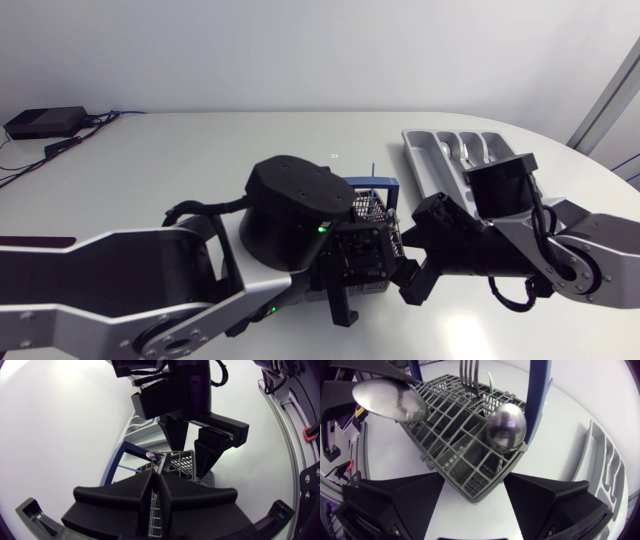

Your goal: Unload the cutlery basket into the drawer organizer.

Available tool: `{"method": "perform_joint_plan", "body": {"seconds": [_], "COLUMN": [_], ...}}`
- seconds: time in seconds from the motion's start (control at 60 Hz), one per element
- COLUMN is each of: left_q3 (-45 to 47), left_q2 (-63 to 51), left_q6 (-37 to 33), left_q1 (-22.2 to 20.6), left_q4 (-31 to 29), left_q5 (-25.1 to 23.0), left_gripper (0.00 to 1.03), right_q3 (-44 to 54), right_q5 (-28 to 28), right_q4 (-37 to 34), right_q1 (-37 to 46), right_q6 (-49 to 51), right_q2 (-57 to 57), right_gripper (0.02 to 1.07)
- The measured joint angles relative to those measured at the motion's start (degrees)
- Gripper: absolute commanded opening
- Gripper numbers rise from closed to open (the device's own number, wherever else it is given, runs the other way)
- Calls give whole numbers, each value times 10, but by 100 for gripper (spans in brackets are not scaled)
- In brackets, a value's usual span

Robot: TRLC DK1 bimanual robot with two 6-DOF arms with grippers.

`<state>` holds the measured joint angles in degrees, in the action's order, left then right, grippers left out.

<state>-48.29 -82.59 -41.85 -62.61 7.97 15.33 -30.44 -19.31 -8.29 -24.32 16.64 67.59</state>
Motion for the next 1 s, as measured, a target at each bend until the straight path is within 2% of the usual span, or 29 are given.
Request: {"method": "perform_joint_plan", "body": {"seconds": [0.517,0.783,1.0], "left_q3": [-7,-7,-7], "left_q2": [26,62,66], "left_q6": [11,11,-7], "left_q1": [0,-5,-6], "left_q4": [5,10,10], "left_q5": [0,-3,-4], "left_gripper": [4,4,4], "right_q3": [0,-4,-4], "right_q5": [-3,14,16], "right_q4": [10,13,16], "right_q1": [0,-5,-7], "right_q6": [0,0,0], "right_q2": [10,26,31], "right_gripper": [87,87,87]}}
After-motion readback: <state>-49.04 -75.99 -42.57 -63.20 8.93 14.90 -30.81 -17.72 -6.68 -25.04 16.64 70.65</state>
